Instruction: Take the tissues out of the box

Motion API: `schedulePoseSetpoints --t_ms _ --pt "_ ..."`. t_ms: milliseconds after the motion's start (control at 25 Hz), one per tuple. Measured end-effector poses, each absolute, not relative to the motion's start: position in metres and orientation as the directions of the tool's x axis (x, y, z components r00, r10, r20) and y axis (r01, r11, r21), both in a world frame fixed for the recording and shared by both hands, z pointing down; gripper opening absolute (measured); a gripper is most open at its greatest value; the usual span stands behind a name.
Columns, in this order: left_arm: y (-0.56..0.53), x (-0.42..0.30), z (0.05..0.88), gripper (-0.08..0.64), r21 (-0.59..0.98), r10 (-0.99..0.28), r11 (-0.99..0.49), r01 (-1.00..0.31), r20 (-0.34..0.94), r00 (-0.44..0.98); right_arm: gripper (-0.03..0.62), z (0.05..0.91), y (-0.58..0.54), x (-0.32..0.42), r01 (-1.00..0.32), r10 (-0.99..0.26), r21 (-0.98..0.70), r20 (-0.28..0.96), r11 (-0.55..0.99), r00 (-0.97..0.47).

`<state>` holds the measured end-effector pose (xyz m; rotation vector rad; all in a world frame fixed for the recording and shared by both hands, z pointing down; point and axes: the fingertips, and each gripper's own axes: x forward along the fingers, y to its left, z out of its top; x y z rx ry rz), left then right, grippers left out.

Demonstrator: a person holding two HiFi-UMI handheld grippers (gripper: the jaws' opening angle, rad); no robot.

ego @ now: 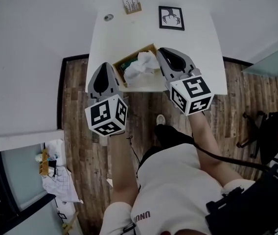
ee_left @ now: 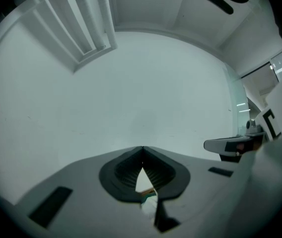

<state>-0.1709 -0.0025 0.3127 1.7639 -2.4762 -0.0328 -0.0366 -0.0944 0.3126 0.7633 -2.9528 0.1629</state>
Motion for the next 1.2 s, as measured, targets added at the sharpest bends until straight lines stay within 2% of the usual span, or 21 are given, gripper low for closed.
schedulePoseSetpoints --t_ms 600,720,800,1200 --pt "-0.066 -0.183 0.343 0.018 0.09 -0.954 0.29 -0.953 0.104 -0.28 0.021 0.321 -0.154 -0.051 -0.485 -0.475 -0.059 0.13 0.872 -0.87" --pt "-0.07 -0.184 0.351 0.081 0.085 -0.952 0.294 -0.952 0.113 -0.284 0.021 0.336 -0.158 -0.048 -0.49 -0.475 -0.067 0.169 0.869 -0.864" --pt "-0.073 -0.188 0.353 0.087 0.081 -0.958 0.271 -0.959 0.119 -0.261 0.021 0.34 -0.158 -0.052 -0.487 -0.469 -0.078 0.176 0.87 -0.865" --pt "-0.09 -0.168 0.39 0.236 0.062 -0.968 0.012 -0.998 0.25 0.004 0.021 0.343 -0.171 -0.057 -0.529 -0.506 -0.103 0.188 0.842 -0.842"
